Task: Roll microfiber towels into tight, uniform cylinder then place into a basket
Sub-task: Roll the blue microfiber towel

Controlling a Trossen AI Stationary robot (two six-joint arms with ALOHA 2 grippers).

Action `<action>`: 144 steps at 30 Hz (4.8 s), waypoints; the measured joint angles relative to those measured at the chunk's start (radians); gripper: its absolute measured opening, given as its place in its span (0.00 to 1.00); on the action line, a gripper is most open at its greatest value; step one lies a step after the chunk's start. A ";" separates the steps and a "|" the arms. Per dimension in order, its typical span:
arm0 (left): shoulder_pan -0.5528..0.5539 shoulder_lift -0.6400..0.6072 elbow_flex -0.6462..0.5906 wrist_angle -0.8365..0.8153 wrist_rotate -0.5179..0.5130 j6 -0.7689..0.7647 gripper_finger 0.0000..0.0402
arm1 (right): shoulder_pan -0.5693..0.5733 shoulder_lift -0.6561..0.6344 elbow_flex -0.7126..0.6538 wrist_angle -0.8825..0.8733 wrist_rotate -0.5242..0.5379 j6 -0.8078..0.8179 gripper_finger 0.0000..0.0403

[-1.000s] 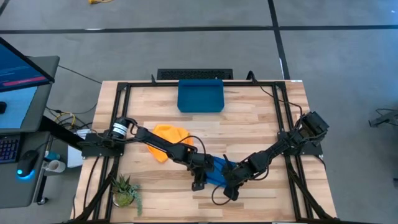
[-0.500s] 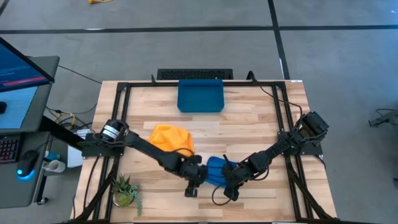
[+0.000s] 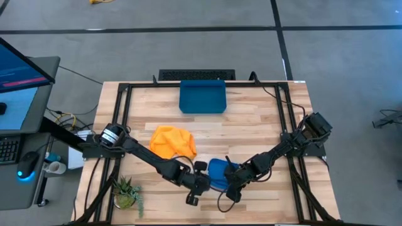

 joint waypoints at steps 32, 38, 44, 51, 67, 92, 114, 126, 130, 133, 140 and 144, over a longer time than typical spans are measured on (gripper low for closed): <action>0.051 0.000 0.000 0.078 0.199 0.163 0.28 | 0.000 0.000 0.000 0.001 0.000 -0.007 0.01; 0.052 0.056 0.001 0.086 0.178 0.163 0.28 | 0.000 0.000 0.001 0.001 -0.001 -0.007 0.01; 0.052 0.050 0.002 0.106 0.152 0.168 0.28 | 0.000 0.000 0.000 0.008 0.002 -0.007 0.01; 0.054 0.046 0.002 0.100 0.076 0.168 0.28 | 0.000 0.000 0.000 0.008 0.001 -0.008 0.01; 0.116 0.048 -0.053 0.101 0.088 0.089 0.28 | 0.000 0.000 0.000 0.009 0.002 -0.026 0.07; 0.115 0.046 -0.083 0.115 0.076 0.010 0.28 | -0.031 -0.096 -0.003 -0.001 -0.024 -0.162 0.19; 0.115 0.047 -0.084 0.111 0.076 -0.036 0.28 | 0.244 -0.137 -0.001 0.122 0.370 -0.385 0.19; 0.116 0.048 -0.084 0.111 0.076 -0.039 0.28 | 0.169 0.011 0.000 0.181 0.265 -0.355 0.14; 0.116 0.048 -0.084 0.110 0.076 -0.039 0.28 | 0.150 0.010 0.000 0.178 0.270 -0.348 0.12; 0.115 0.048 -0.084 0.110 0.076 -0.039 0.28 | 0.144 0.010 0.000 0.162 0.271 -0.342 0.10; 0.115 0.048 -0.084 0.109 0.076 -0.039 0.28 | 0.135 0.008 0.000 0.082 0.339 -0.288 0.04; 0.115 0.048 -0.084 0.109 0.076 -0.039 0.28 | 0.137 0.008 0.000 0.084 0.340 -0.287 0.04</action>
